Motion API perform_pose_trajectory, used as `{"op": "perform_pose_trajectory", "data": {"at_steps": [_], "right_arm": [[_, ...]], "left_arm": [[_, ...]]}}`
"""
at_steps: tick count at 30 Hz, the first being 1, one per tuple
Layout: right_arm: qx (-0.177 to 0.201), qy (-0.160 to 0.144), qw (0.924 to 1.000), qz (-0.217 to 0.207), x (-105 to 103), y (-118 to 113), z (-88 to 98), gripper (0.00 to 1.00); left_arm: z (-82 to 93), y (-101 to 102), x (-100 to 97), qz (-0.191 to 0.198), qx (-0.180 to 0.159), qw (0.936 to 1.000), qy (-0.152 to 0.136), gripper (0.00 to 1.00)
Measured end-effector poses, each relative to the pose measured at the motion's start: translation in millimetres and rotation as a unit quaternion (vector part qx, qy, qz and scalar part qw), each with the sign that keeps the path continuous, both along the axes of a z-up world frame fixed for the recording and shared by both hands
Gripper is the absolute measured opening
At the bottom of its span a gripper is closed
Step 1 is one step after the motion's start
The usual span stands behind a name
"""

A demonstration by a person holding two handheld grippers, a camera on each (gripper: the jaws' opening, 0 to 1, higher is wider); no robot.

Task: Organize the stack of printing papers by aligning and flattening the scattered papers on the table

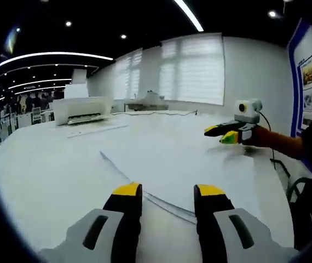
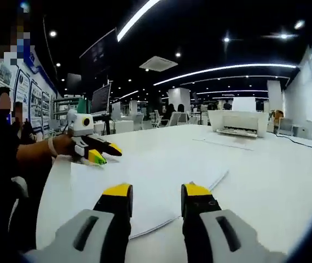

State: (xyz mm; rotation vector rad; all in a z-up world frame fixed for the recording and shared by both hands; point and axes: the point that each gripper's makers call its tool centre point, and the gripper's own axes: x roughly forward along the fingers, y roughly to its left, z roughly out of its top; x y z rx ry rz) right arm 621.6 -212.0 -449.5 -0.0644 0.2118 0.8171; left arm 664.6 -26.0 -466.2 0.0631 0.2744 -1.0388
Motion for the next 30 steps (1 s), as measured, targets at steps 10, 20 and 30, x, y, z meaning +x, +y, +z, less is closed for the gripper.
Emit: {"op": "perform_pose_trajectory", "data": {"at_steps": [10,20,30], "right_arm": [[-0.032,0.013,0.9993,-0.009,-36.4,-14.1,-3.3,0.31],[-0.033,0.010,0.9984,-0.046,-65.3,-45.4,2.2,0.38],[-0.028,-0.001,0.9967,-0.076,-82.0,-68.3,10.9,0.38]], "left_arm": [[-0.6,48.5,-35.8,0.030,0.017,0.9994,0.011,0.50],[11.9,97.6,-77.2,0.058,0.010,0.9979,0.025,0.57],[26.1,133.4,-91.1,0.095,0.005,0.9954,0.016,0.58]]}}
